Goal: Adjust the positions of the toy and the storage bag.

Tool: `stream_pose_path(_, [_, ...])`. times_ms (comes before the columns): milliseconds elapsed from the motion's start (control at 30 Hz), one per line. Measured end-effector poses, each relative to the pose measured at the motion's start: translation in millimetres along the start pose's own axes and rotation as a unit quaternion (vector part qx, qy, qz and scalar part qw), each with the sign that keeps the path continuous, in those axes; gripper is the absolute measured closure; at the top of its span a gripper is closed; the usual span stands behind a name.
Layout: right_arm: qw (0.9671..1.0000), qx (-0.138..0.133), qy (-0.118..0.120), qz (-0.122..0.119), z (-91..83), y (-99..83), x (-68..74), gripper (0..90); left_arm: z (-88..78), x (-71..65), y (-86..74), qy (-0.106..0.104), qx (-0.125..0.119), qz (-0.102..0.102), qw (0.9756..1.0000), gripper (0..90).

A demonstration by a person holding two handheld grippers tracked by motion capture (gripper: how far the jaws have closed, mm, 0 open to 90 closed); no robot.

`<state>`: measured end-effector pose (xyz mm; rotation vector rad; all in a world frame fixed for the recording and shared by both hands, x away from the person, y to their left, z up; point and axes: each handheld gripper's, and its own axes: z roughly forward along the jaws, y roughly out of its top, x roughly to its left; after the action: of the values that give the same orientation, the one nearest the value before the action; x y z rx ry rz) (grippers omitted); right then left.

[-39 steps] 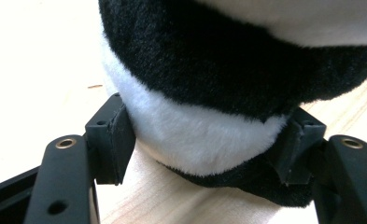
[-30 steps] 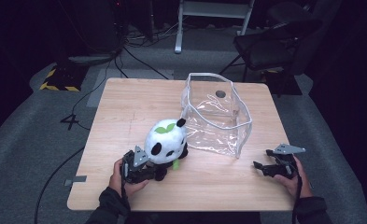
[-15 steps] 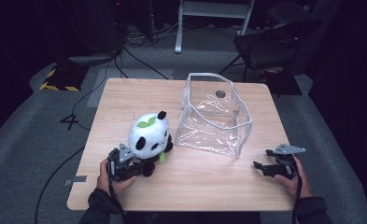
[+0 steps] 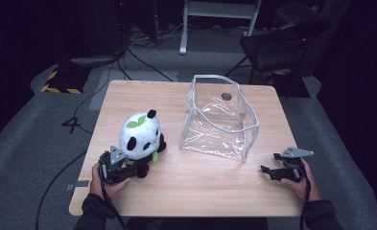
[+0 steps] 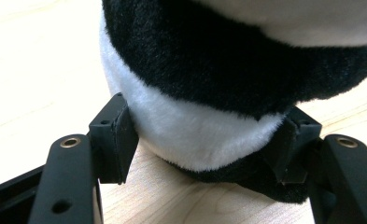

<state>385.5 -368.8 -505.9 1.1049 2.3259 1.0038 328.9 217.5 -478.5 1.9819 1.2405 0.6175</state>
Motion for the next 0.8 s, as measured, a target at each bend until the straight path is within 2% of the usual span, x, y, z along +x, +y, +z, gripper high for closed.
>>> stream_pose_path(133, [0.9999, -0.004, 0.000, 0.010, -2.7, 2.5, -2.6, 17.0, 0.6, -0.2, -0.6, 0.000, -0.002, -0.002, 1.0000, 34.2])
stream_pose_path(167, [0.9996, -0.012, 0.002, 0.024, -6.9, 6.6, -4.2, 18.9, 0.7, -0.1, -1.0, -0.001, -0.003, -0.004, 1.0000, 34.2])
stream_pose_path(233, [0.9993, -0.022, 0.008, 0.029, -10.2, 10.2, -4.6, 19.4, 1.0, 0.0, -1.5, -0.002, -0.005, -0.004, 1.0000, 34.1])
stream_pose_path(400, [0.9977, -0.061, 0.006, 0.028, -28.0, 41.3, 0.5, 21.4, 1.5, -0.5, -2.7, -0.001, -0.009, -0.002, 1.0000, 33.9])
stream_pose_path(433, [0.9965, -0.079, 0.009, 0.025, -34.8, 55.5, 3.5, 22.1, 1.6, -0.5, -2.9, -0.001, -0.010, -0.002, 1.0000, 33.7])
stream_pose_path(467, [0.9965, -0.079, 0.009, 0.025, -34.8, 55.5, 3.5, 22.1, 1.6, -0.5, -3.1, -0.001, -0.010, -0.002, 0.9999, 33.7])
stream_pose_path(500, [0.9957, -0.091, 0.008, 0.020, -40.3, 69.6, 6.4, 22.2, 1.6, -0.5, -3.3, -0.001, -0.011, -0.002, 0.9999, 33.7])
stream_pose_path(533, [0.9957, -0.091, 0.008, 0.020, -40.3, 69.6, 6.4, 22.2, 1.7, -0.6, -3.6, -0.001, -0.011, -0.002, 0.9999, 33.6])
stream_pose_path(567, [0.9941, -0.106, 0.011, 0.018, -45.2, 81.8, 8.9, 22.5, 1.8, -0.7, -3.6, -0.001, -0.011, -0.002, 0.9999, 33.6])
stream_pose_path(800, [0.9914, -0.130, 0.003, 0.014, -56.8, 110.9, 11.1, 22.7, 2.1, -0.4, -4.4, -0.002, -0.012, 0.000, 0.9999, 33.5])
